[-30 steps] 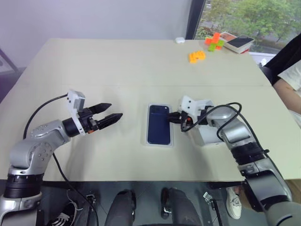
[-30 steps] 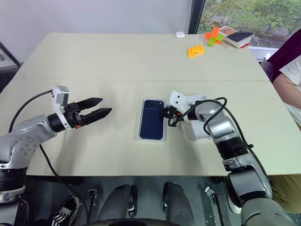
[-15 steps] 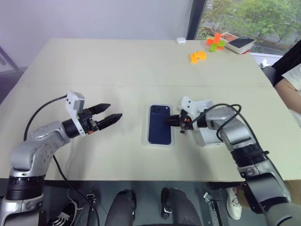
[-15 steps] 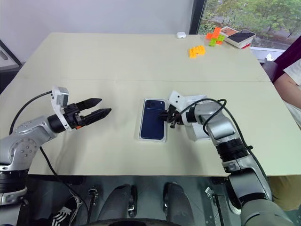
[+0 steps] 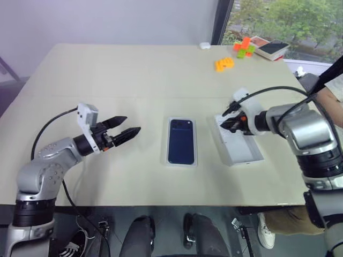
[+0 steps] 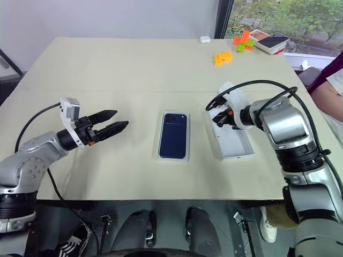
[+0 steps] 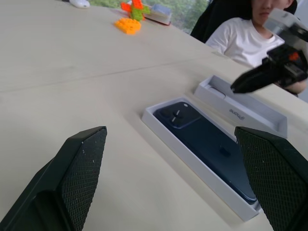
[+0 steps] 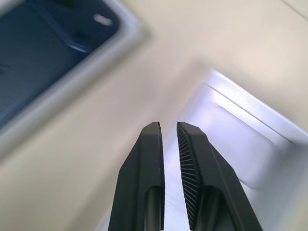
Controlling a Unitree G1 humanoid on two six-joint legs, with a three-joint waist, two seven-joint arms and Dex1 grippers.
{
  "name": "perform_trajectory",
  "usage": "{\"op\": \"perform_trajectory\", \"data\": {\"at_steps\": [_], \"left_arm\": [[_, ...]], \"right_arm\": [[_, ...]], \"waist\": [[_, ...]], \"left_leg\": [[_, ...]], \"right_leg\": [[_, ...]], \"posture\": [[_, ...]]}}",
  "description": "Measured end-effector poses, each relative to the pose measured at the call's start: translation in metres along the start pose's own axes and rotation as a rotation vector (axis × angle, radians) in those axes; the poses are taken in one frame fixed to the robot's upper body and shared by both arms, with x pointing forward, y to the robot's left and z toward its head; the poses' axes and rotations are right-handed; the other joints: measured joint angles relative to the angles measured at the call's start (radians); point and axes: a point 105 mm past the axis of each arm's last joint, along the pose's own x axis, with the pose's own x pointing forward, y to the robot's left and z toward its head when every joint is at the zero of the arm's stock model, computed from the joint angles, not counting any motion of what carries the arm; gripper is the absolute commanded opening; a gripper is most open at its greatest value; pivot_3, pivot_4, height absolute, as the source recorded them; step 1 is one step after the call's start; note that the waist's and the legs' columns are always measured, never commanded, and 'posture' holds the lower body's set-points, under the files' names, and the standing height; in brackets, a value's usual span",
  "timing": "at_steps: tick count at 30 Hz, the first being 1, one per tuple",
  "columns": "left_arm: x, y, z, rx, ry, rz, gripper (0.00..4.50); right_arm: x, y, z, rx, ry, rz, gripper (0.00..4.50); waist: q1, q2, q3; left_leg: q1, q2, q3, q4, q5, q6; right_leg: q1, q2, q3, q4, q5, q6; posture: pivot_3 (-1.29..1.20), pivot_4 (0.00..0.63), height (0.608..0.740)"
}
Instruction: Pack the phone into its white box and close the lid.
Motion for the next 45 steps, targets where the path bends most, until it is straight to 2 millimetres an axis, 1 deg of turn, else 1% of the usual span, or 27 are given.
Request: {"op": "perform_trajectory", "data": {"at_steps": [5,11,18,23,30,34,35,37,39,40,42,43,45], "left_arm": [[0.003,-0.001,-0.002,-0.019,-0.013,0.006,4.50],[0.004,-0.002,-0.003,-0.027,-0.018,0.011,4.50],[0.007,-0.004,-0.003,-0.034,-0.025,0.021,4.50],[0.008,-0.004,-0.004,-0.042,-0.025,0.023,4.50],[0.008,-0.005,-0.004,-0.045,-0.022,0.018,4.50],[0.008,-0.005,-0.003,-0.045,-0.022,0.011,4.50],[0.009,-0.005,-0.003,-0.047,-0.020,0.010,4.50],[0.009,-0.005,-0.005,-0.055,-0.012,0.010,4.50],[0.009,-0.005,-0.005,-0.058,-0.008,0.009,4.50],[0.009,-0.005,-0.006,-0.061,-0.006,0.008,4.50],[0.009,-0.006,-0.006,-0.064,-0.003,0.006,4.50],[0.009,-0.006,-0.006,-0.065,-0.001,0.005,4.50],[0.009,-0.006,-0.007,-0.067,0.001,0.004,4.50]], "right_arm": [[0.008,0.009,-0.015,0.155,0.104,-0.007,0.58],[0.002,0.014,-0.008,0.251,0.117,0.009,0.58],[0.002,0.015,-0.004,0.303,0.133,0.028,0.58],[0.002,0.012,-0.007,0.293,0.157,0.001,0.58],[0.005,0.017,-0.007,0.297,0.157,0.020,0.58],[0.009,0.018,0.002,0.357,0.099,0.048,0.58],[0.008,0.018,0.003,0.367,0.087,0.051,0.81],[0.005,0.014,0.010,0.387,0.053,0.051,1.41],[0.002,0.010,0.012,0.395,0.042,0.040,2.30],[0.002,0.010,0.012,0.394,0.046,0.038,2.82],[0.003,0.011,0.011,0.382,0.060,0.031,2.82],[0.003,0.010,0.011,0.350,0.086,0.008,2.82],[-0.001,0.008,0.014,0.315,0.094,-0.016,2.82]], "waist": [[-0.001,0.000,0.000],[0.000,0.000,0.000],[0.000,0.000,0.000],[0.000,0.000,0.000],[-0.001,0.000,0.000],[-0.001,0.000,0.000],[-0.001,0.000,0.000],[-0.001,0.000,0.000],[0.001,0.000,0.000],[0.001,0.000,0.000],[0.000,0.000,0.000],[-0.001,0.000,0.000],[-0.003,0.000,0.000]], "left_leg": [[0.000,0.000,0.000,0.000,0.000,0.000],[-0.001,0.000,0.000,0.000,0.000,0.000],[-0.001,0.000,0.000,0.000,0.000,0.000],[-0.001,0.000,0.000,0.000,0.000,0.001],[-0.001,0.000,0.000,0.000,0.000,0.001],[-0.001,0.000,0.000,0.000,0.000,0.001],[-0.001,0.000,0.000,0.000,0.000,0.000],[-0.001,0.000,0.000,0.000,0.000,0.001],[-0.001,0.000,0.000,0.000,0.000,0.001],[-0.001,0.000,0.000,0.000,0.000,0.001],[-0.001,0.000,0.000,0.000,0.000,0.001],[-0.001,0.000,0.000,0.000,0.000,0.001],[-0.001,0.000,0.000,0.000,0.000,0.001]], "right_leg": [[0.000,0.000,0.000,0.000,0.000,0.000],[0.000,0.000,0.000,0.000,0.000,0.000],[0.000,0.000,0.000,0.000,0.000,0.000],[0.000,0.000,0.000,0.000,0.000,0.000],[0.000,0.000,0.000,0.000,0.000,0.000],[0.000,0.000,0.000,0.000,0.000,0.000],[0.000,0.000,0.000,0.000,0.000,0.000],[0.000,0.000,0.000,0.000,0.000,0.000],[0.000,0.000,0.000,0.000,0.000,0.000],[0.000,0.000,0.000,0.000,0.000,0.000],[0.000,0.000,0.000,0.000,0.000,0.000],[-0.001,0.000,0.000,0.000,0.000,0.000],[-0.001,0.000,0.000,0.000,0.000,0.000]], "posture": [[0.00,0.150,0.740],[0.00,0.150,0.740],[0.00,0.150,0.740],[0.00,0.150,0.740],[0.00,0.150,0.740],[0.00,0.150,0.740],[0.00,0.150,0.740],[0.00,0.150,0.740],[0.00,0.150,0.740],[0.00,0.150,0.740],[0.00,0.150,0.740],[0.00,0.150,0.740],[0.00,0.150,0.740]]}}
